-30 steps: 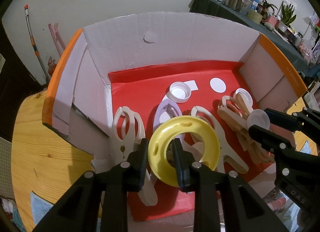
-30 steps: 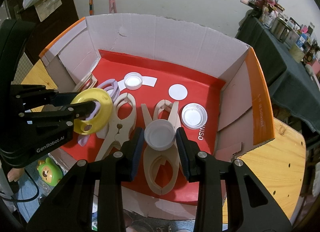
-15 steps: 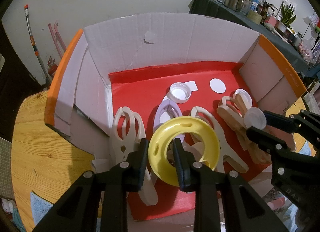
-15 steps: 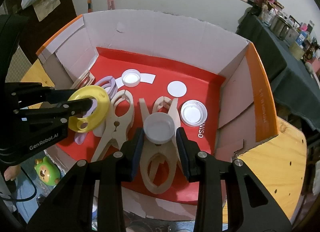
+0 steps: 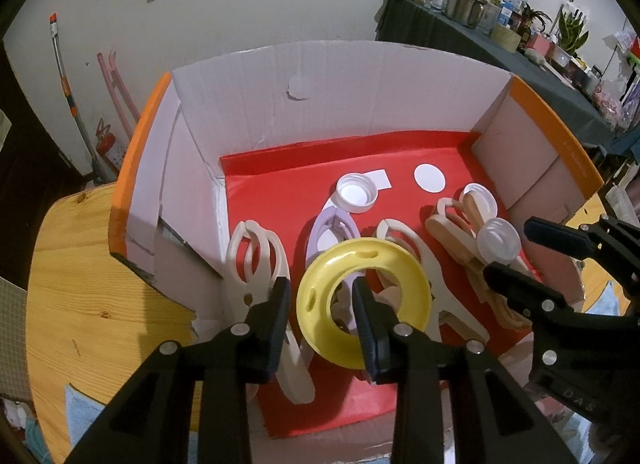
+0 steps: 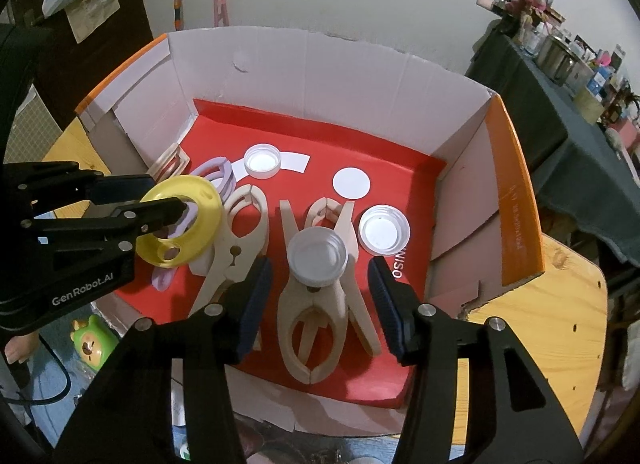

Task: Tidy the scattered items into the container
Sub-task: 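Lower and release the yellow ring with left while right releases the white jar, then withdraw both open tools from the box back over the towel, then grasp the orange wrapped packet with left while right approaches the orange wrapped roll, then close the right gripper on the orange wrapped roll and lift it, then carry the orange packet and orange roll with both tools into the box, then lower the orange roll and open the right gripper while left lowers the packet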

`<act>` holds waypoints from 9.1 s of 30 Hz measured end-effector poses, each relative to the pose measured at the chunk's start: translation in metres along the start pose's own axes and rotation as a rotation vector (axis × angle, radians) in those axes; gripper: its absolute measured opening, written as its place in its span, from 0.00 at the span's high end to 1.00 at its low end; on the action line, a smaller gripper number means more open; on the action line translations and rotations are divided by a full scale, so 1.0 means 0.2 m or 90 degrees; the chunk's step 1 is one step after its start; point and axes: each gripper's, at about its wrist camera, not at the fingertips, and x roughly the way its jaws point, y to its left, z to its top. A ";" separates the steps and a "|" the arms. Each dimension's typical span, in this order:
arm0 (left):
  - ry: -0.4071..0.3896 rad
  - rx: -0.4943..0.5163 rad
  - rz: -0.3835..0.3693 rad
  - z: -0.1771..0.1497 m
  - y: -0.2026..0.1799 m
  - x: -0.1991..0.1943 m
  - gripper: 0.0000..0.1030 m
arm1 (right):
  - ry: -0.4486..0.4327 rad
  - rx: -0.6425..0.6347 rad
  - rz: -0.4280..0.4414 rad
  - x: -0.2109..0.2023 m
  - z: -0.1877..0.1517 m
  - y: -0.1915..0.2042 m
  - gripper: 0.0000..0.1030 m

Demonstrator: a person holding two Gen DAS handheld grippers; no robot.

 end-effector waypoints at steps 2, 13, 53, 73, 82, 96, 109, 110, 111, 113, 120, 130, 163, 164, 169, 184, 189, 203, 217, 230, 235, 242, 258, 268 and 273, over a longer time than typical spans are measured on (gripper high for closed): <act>0.000 0.000 -0.001 0.00 0.00 0.00 0.67 | 0.000 -0.002 -0.005 0.00 0.00 0.00 0.53; -0.020 0.004 -0.009 -0.02 -0.01 -0.09 0.59 | -0.009 -0.002 -0.006 -0.05 -0.01 0.01 0.45; -0.203 0.067 0.001 -0.61 -0.08 -0.80 0.38 | -0.176 -0.006 0.012 -0.82 -0.54 0.20 0.31; -0.088 0.089 -0.053 -1.09 -0.08 -0.61 0.35 | -0.124 0.030 0.022 -0.80 -1.05 0.26 0.31; -0.033 0.095 -0.059 -1.25 -0.12 -0.51 0.35 | -0.063 0.005 0.035 -0.67 -1.25 0.23 0.31; 0.001 0.058 -0.040 -1.29 -0.14 -0.45 0.35 | -0.017 -0.088 0.097 -0.56 -1.30 0.21 0.31; 0.003 0.042 -0.013 -1.29 -0.19 -0.45 0.35 | -0.001 -0.107 0.169 -0.49 -1.32 0.20 0.43; 0.003 0.043 -0.012 -1.30 -0.19 -0.45 0.35 | -0.002 -0.103 0.172 -0.49 -1.32 0.19 0.43; 0.003 0.044 -0.010 -1.30 -0.19 -0.45 0.35 | -0.003 -0.099 0.174 -0.49 -1.32 0.19 0.45; 0.003 0.045 -0.012 -1.30 -0.20 -0.46 0.39 | -0.007 -0.095 0.169 -0.49 -1.32 0.18 0.51; 0.002 0.044 -0.014 -1.30 -0.21 -0.46 0.48 | -0.014 -0.094 0.148 -0.49 -1.33 0.16 0.59; -0.003 0.035 -0.025 -1.31 -0.20 -0.48 0.68 | -0.012 -0.106 0.126 -0.53 -1.37 0.19 0.65; -0.001 0.037 -0.042 -1.32 -0.17 -0.48 0.70 | -0.015 -0.161 0.116 -0.51 -1.33 0.30 0.68; -0.001 0.037 -0.043 -1.32 -0.17 -0.48 0.70 | -0.014 -0.156 0.120 -0.52 -1.33 0.30 0.70; 0.002 0.024 -0.061 -1.32 -0.15 -0.49 0.71 | -0.025 -0.135 0.135 -0.57 -1.34 0.28 0.77; -0.046 0.032 -0.056 -1.28 -0.15 -0.62 0.71 | -0.051 -0.127 0.134 -0.64 -1.28 0.28 0.77; -0.077 0.043 -0.043 -1.22 -0.15 -0.68 0.71 | -0.067 -0.123 0.130 -0.68 -1.22 0.28 0.77; -0.156 0.060 -0.037 -0.92 -0.14 -0.82 0.71 | -0.120 -0.125 0.113 -0.75 -0.90 0.31 0.77; -0.158 0.060 -0.043 -0.53 -0.11 -0.71 0.71 | -0.149 -0.092 0.109 -0.66 -0.44 0.23 0.77; -0.125 0.048 -0.056 -0.29 -0.08 -0.53 0.71 | -0.130 -0.059 0.100 -0.52 -0.17 0.13 0.77; -0.101 0.038 -0.058 -0.21 -0.07 -0.43 0.71 | -0.105 -0.038 0.103 -0.41 -0.09 0.08 0.77; -0.059 0.021 -0.063 -0.17 -0.06 -0.24 0.71 | -0.057 -0.022 0.121 -0.22 -0.05 0.10 0.77; -0.038 0.013 -0.064 -0.19 -0.05 -0.13 0.71 | -0.016 -0.008 0.114 -0.06 -0.09 0.13 0.77; -0.037 0.012 -0.058 -0.19 -0.05 -0.11 0.71 | -0.006 -0.006 0.110 -0.02 -0.10 0.13 0.77; -0.038 0.010 -0.056 -0.19 -0.05 -0.10 0.70 | -0.006 -0.006 0.110 -0.01 -0.12 0.14 0.77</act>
